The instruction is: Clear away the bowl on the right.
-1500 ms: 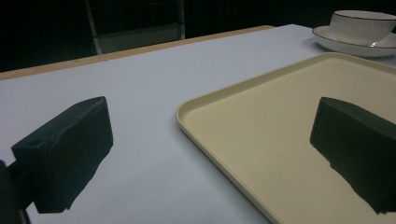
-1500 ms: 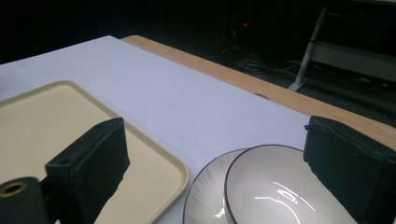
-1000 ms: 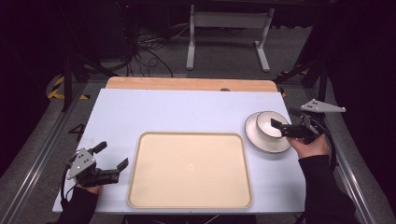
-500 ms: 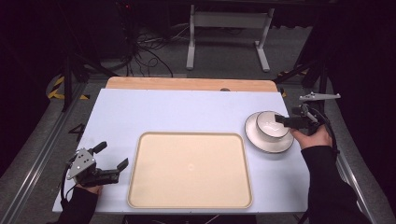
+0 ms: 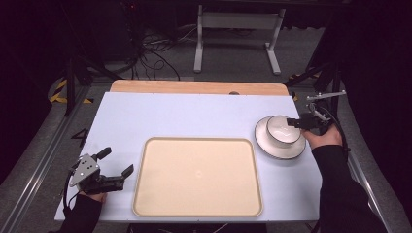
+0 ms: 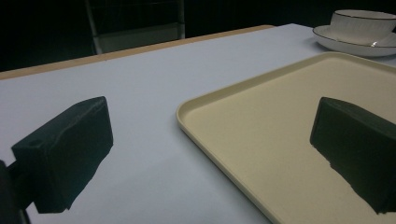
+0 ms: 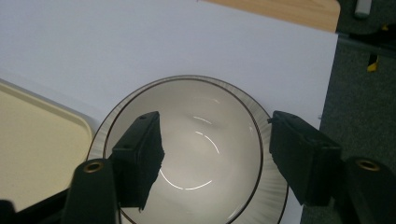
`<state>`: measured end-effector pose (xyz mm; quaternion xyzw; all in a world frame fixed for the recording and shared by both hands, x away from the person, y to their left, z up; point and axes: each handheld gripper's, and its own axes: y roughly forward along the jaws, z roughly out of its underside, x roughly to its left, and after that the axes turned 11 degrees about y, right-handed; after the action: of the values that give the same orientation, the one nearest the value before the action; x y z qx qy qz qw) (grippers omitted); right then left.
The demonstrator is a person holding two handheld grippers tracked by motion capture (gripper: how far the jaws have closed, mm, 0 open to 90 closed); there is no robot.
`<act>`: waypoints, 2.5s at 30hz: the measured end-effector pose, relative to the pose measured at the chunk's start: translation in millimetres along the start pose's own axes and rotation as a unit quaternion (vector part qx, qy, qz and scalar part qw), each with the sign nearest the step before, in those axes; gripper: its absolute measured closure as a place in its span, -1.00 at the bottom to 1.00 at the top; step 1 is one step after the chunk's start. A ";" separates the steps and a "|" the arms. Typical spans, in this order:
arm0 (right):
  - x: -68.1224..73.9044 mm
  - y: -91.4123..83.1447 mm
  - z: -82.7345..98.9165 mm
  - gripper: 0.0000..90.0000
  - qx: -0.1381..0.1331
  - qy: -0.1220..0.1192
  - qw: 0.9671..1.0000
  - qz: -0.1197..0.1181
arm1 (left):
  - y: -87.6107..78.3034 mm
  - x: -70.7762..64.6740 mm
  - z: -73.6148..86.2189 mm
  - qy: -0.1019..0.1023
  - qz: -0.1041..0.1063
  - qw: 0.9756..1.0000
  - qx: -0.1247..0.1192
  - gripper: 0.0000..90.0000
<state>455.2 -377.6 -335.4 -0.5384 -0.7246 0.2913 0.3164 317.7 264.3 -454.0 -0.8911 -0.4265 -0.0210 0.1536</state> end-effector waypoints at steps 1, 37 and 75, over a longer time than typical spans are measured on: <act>-0.5 2.4 -1.2 -0.20 0.009 0.003 1.000 0.004 | 0.0 0.0 0.0 0.000 0.000 1.000 0.000 -1.00; -24.2 61.1 -7.1 0.47 0.148 0.071 0.985 0.051 | -0.3 0.2 0.1 0.000 0.001 1.000 -0.001 -1.00; -22.9 35.3 -6.1 0.86 0.134 0.100 0.985 0.034 | 0.1 0.2 0.0 0.001 0.002 1.000 0.000 -1.00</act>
<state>485.9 -390.3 -361.8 -0.5420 -0.6250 0.3416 0.4461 317.9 264.4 -453.9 -0.8919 -0.4245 -0.0220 0.1542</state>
